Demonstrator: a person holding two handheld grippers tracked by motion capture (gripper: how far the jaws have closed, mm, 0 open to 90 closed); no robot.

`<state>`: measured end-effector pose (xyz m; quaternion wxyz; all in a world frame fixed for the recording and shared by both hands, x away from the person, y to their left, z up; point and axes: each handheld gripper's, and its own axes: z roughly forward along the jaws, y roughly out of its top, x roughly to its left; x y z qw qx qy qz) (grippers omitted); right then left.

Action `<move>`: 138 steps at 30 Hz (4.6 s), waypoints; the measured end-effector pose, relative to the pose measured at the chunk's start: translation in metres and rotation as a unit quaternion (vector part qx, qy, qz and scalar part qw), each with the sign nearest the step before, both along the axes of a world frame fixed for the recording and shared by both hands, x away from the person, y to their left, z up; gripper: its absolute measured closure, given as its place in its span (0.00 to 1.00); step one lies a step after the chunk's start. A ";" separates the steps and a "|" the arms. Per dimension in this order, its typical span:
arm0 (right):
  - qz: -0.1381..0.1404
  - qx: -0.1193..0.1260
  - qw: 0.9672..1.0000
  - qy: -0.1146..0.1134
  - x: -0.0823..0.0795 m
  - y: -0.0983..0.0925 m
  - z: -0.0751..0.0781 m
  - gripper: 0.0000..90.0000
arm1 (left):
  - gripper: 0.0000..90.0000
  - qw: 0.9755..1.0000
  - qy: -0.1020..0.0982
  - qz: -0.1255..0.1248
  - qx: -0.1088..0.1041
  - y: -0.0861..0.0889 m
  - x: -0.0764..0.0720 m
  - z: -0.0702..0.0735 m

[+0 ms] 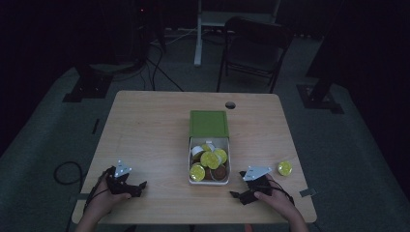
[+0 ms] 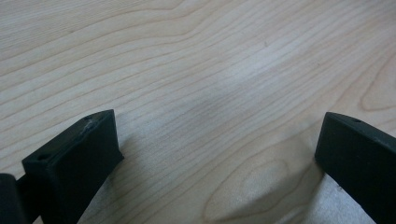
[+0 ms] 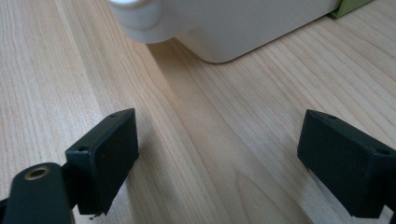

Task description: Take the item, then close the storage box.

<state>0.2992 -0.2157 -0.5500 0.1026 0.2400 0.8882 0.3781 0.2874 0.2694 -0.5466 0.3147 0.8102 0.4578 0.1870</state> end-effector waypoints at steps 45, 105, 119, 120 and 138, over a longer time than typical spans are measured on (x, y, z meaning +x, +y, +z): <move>-0.053 0.067 0.996 -0.006 -0.009 0.002 0.027 0.13 | 0.00 0.987 -0.018 -0.159 -0.030 -0.065 -0.013 0.014; -0.078 0.150 0.985 -0.020 0.014 0.003 0.036 0.13 | 0.00 0.967 -0.118 -0.197 -0.115 -0.131 0.025 0.039; -0.085 0.150 0.985 -0.019 0.017 0.002 0.036 0.13 | 0.00 0.968 -0.120 -0.193 -0.107 -0.134 0.032 0.038; -0.086 0.150 0.985 -0.020 0.018 0.002 0.036 0.13 | 0.00 0.968 -0.121 -0.193 -0.107 -0.134 0.032 0.038; -0.091 0.151 0.984 -0.021 0.022 0.001 0.036 0.13 | 0.00 0.969 -0.118 -0.187 -0.112 -0.134 0.038 0.038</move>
